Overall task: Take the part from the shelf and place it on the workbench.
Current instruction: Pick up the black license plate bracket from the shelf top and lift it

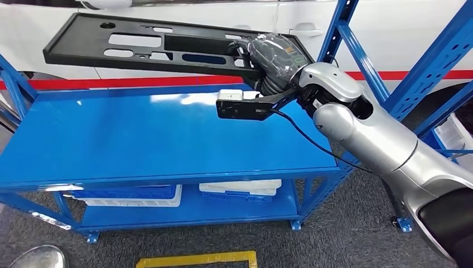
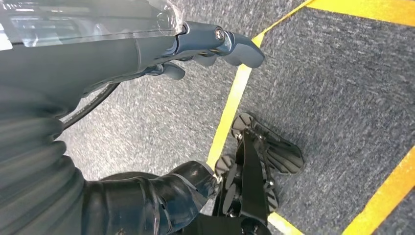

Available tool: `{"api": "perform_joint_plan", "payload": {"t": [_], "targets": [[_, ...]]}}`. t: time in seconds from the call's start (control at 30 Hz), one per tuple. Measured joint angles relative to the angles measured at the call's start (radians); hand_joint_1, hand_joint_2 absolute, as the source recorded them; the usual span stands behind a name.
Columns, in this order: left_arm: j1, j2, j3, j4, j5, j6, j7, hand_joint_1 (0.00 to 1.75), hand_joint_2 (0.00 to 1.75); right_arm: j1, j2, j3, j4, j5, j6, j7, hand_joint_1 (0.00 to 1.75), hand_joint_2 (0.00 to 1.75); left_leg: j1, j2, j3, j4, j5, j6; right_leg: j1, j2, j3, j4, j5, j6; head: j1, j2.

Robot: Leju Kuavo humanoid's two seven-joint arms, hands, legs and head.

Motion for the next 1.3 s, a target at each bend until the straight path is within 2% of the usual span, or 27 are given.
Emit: {"api": "perform_joint_plan", "payload": {"t": [0.07, 0.13, 0.17, 0.2, 0.27, 0.3, 0.33, 0.37, 0.4, 0.47, 0.5, 0.53, 0.63, 0.67, 0.7, 0.77, 0.8, 0.83, 0.87, 0.9, 0.97, 1.03, 1.07, 1.13, 1.17, 1.2, 1.3], "targets": [[0.0, -0.001, 0.0, 0.0, -0.003, 0.003, 0.001, 0.0, 1.75, 0.0, 0.0, -0.001, 0.0, -0.002, 0.004, -0.002, 1.75, 1.75, 0.0, 0.0, -0.005, 0.003, 0.002, -0.009, 0.006, 0.001, 0.005, -0.017, 0.001, -0.006, 0.0, 0.0], [0.0, -0.001, 0.0, 0.0, -0.008, 0.006, 0.002, 0.0, 1.75, 0.002, 0.0, -0.001, 0.0, -0.001, 0.009, -0.001, 1.75, 1.75, -0.001, -0.002, -0.008, 0.007, -0.004, -0.018, 0.001, -0.001, 0.005, -0.025, 0.008, -0.016, 0.0, 0.0], [0.0, -0.001, 0.0, 0.0, -0.01, 0.008, 0.002, 0.0, 1.75, 0.002, 0.0, -0.001, 0.0, 0.0, 0.011, -0.001, 1.75, 1.75, -0.001, -0.002, -0.015, 0.022, -0.019, -0.024, -0.003, -0.003, 0.005, -0.03, 0.013, -0.022, -0.001, 0.0], [0.0, -0.001, 0.0, 0.0, -0.012, 0.01, 0.002, 0.0, 1.75, 0.002, 0.0, -0.001, 0.001, 0.0, 0.012, 0.0, 1.75, 1.75, 0.001, -0.002, -0.029, 0.058, -0.046, -0.03, -0.007, -0.004, 0.005, -0.035, 0.017, -0.028, -0.001, 0.0], [0.0, -0.001, 0.0, 0.0, -0.014, 0.012, 0.004, 0.0, 1.75, 0.003, 0.001, -0.001, 0.001, 0.001, 0.014, -0.001, 1.75, 1.75, 0.008, -0.002, -0.078, 0.181, -0.116, -0.042, -0.007, -0.005, -0.002, -0.035, 0.022, -0.033, -0.002, 0.0], [0.0, -0.001, 0.0, 0.0, -0.015, 0.012, 0.005, 0.0, 1.75, 0.005, 0.001, -0.001, 0.001, 0.001, 0.014, -0.001, 1.75, 1.75, 0.012, -0.001, -0.102, 0.242, -0.141, -0.046, -0.007, -0.006, -0.007, -0.033, 0.024, -0.033, -0.001, 0.0], [0.0, -0.001, 0.0, 0.0, -0.016, 0.012, 0.006, 0.0, 1.75, 0.007, 0.001, 0.0, 0.002, 0.001, 0.016, -0.001, 1.75, 1.75, 0.015, -0.001, -0.112, 0.274, -0.148, -0.049, -0.008, -0.007, -0.011, -0.03, 0.026, -0.032, -0.001, 0.0], [0.0, -0.001, 0.0, 0.0, -0.016, 0.012, 0.006, 0.0, 1.75, 0.009, 0.001, 0.0, 0.002, 0.001, 0.019, -0.002, 1.75, 1.75, 0.017, -0.001, -0.104, 0.267, -0.136, -0.051, -0.009, -0.007, -0.016, -0.026, 0.028, -0.03, -0.001, 0.0], [0.0, -0.001, 0.0, 0.0, -0.017, 0.013, 0.007, 0.0, 1.75, 0.01, 0.001, 0.001, 0.002, 0.0, 0.023, -0.004, 1.75, 1.75, 0.019, -0.001, -0.076, 0.221, -0.109, -0.053, -0.011, -0.008, -0.02, -0.023, 0.029, -0.027, -0.001, 0.0], [0.0, -0.001, 0.0, 0.0, -0.017, 0.013, 0.007, 0.0, 1.75, 0.008, 0.001, 0.001, 0.002, -0.002, 0.03, -0.007, 1.75, 1.75, 0.021, -0.003, -0.003, 0.084, -0.057, -0.055, -0.013, -0.007, -0.029, -0.014, 0.034, -0.02, -0.001, 0.0], [-0.001, -0.001, 0.0, 0.0, -0.017, 0.013, 0.008, 0.0, 1.75, 0.007, 0.002, 0.001, 0.002, -0.002, 0.032, -0.008, 1.75, 1.75, 0.021, -0.004, 0.02, 0.037, -0.043, -0.053, -0.012, -0.006, -0.034, -0.012, 0.038, -0.014, -0.001, 0.0], [-0.001, -0.002, 0.0, 0.0, -0.017, 0.013, 0.008, 0.0, 1.75, 0.005, 0.002, 0.001, 0.002, -0.003, 0.033, -0.009, 1.75, 1.75, 0.019, -0.006, 0.028, 0.015, -0.038, -0.049, -0.01, -0.005, -0.037, -0.012, 0.043, -0.006, -0.001, 0.0], [-0.001, -0.002, 0.0, 0.0, -0.017, 0.013, 0.008, 0.0, 1.75, 0.003, 0.001, 0.001, 0.002, -0.003, 0.034, -0.01, 1.75, 1.75, 0.016, -0.007, 0.015, 0.011, -0.017, -0.025, -0.011, -0.004, -0.045, -0.018, 0.055, 0.015, 0.0, 0.0], [-0.001, -0.002, 0.0, 0.0, -0.017, 0.013, 0.008, 0.0, 1.75, 0.003, 0.0, 0.001, 0.003, -0.003, 0.034, -0.01, 1.75, 1.75, 0.016, -0.005, 0.008, 0.008, -0.007, -0.016, -0.012, -0.004, -0.052, -0.006, 0.037, 0.02, 0.0, 0.0], [-0.001, -0.002, 0.0, 0.0, -0.017, 0.013, 0.007, 0.0, 1.75, 0.003, -0.001, 0.001, 0.003, -0.004, 0.034, -0.01, 1.75, 1.75, 0.017, -0.003, -0.001, 0.005, 0.004, -0.006, -0.014, -0.004, -0.065, 0.025, 0.002, 0.022, 0.0, 0.0], [-0.002, -0.001, 0.0, 0.0, -0.017, 0.013, 0.007, 0.0, 1.75, 0.002, -0.002, 0.001, 0.003, -0.006, 0.034, -0.01, 1.75, 1.75, 0.013, -0.001, -0.024, 0.005, 0.022, 0.005, -0.013, -0.004, -0.099, 0.14, -0.095, 0.022, 0.0, 0.0], [-0.002, -0.001, 0.0, 0.0, -0.018, 0.013, 0.007, 0.0, 1.75, 0.003, -0.002, 0.001, 0.003, -0.007, 0.034, -0.01, 1.75, 1.75, 0.01, -0.001, -0.036, 0.005, 0.03, 0.008, -0.012, -0.003, -0.113, 0.202, -0.13, 0.022, 0.0, 0.0], [-0.002, -0.001, 0.0, 0.0, -0.019, 0.013, 0.006, 0.0, 1.75, 0.004, -0.002, 0.001, 0.003, -0.008, 0.034, -0.01, 1.75, 1.75, 0.006, -0.001, -0.048, 0.006, 0.039, 0.01, -0.01, -0.003, -0.116, 0.246, -0.145, 0.02, 0.0, 0.0], [-0.002, -0.001, 0.0, 0.0, -0.02, 0.013, 0.006, 0.0, 1.75, 0.005, -0.002, 0.001, 0.003, -0.008, 0.033, -0.009, 1.75, 1.75, 0.002, -0.001, -0.06, 0.006, 0.048, 0.012, -0.007, -0.003, -0.103, 0.258, -0.139, 0.016, 0.0, 0.0], [-0.002, -0.001, 0.0, 0.0, -0.021, 0.014, 0.006, 0.0, 1.75, 0.006, -0.002, 0.001, 0.003, -0.009, 0.033, -0.009, 1.75, 1.75, -0.003, -0.002, -0.071, 0.007, 0.057, 0.013, -0.002, -0.003, -0.071, 0.234, -0.117, 0.008, 0.0, 0.0], [-0.002, -0.004, 0.0, 0.0, -0.023, 0.018, 0.005, 0.0, 1.75, 0.005, -0.002, 0.001, 0.003, -0.01, 0.032, -0.009, 1.75, 1.75, -0.011, -0.004, -0.088, 0.007, 0.073, 0.012, 0.014, -0.003, 0.031, 0.105, -0.08, -0.02, 0.0, 0.0], [-0.003, -0.007, 0.0, 0.0, -0.026, 0.022, 0.004, 0.0, 1.75, 0.003, -0.002, 0.001, 0.001, -0.011, 0.03, -0.009, 1.75, 1.75, -0.013, -0.003, -0.095, 0.005, 0.089, 0.008, 0.026, -0.006, 0.107, -0.011, -0.078, -0.037, -0.001, 0.0], [-0.003, -0.008, 0.0, 0.0, -0.027, 0.024, 0.004, 0.0, 1.75, 0.003, -0.003, 0.001, 0.001, -0.011, 0.029, -0.009, 1.75, 1.75, -0.012, -0.002, -0.097, 0.003, 0.098, 0.004, 0.03, -0.007, 0.119, -0.037, -0.081, -0.041, 0.0, 0.0], [-0.003, -0.007, -0.001, 0.0, -0.03, 0.026, 0.004, 0.0, 1.75, 0.003, -0.005, 0.001, 0.001, -0.012, 0.029, -0.009, 1.75, 1.75, -0.01, -0.002, -0.099, -0.003, 0.11, -0.005, 0.029, -0.011, 0.116, -0.054, -0.061, -0.041, 0.0, 0.0], [-0.002, -0.006, -0.001, 0.0, -0.03, 0.026, 0.003, 0.0, 1.75, 0.003, -0.006, 0.001, 0.001, -0.012, 0.029, -0.009, 1.75, 1.75, -0.011, -0.003, -0.104, 0.004, 0.097, -0.011, 0.024, -0.014, 0.112, -0.064, -0.049, -0.044, 0.0, 0.0], [-0.002, -0.005, -0.001, 0.0, -0.03, 0.027, 0.002, 0.0, 1.75, 0.003, -0.006, 0.001, 0.001, -0.012, 0.029, -0.009, 1.75, 1.75, -0.011, -0.004, -0.114, 0.028, 0.064, -0.017, 0.018, -0.016, 0.104, -0.072, -0.034, -0.047, 0.0, 0.0], [-0.002, -0.004, -0.001, 0.0, -0.031, 0.026, 0.0, 0.0, 1.75, 0.003, -0.006, 0.001, 0.001, -0.016, 0.029, -0.009, 1.75, 1.75, 0.001, -0.004, -0.154, 0.197, -0.08, -0.037, 0.008, -0.017, 0.064, -0.077, 0.006, -0.047, -0.001, 0.0]]}}
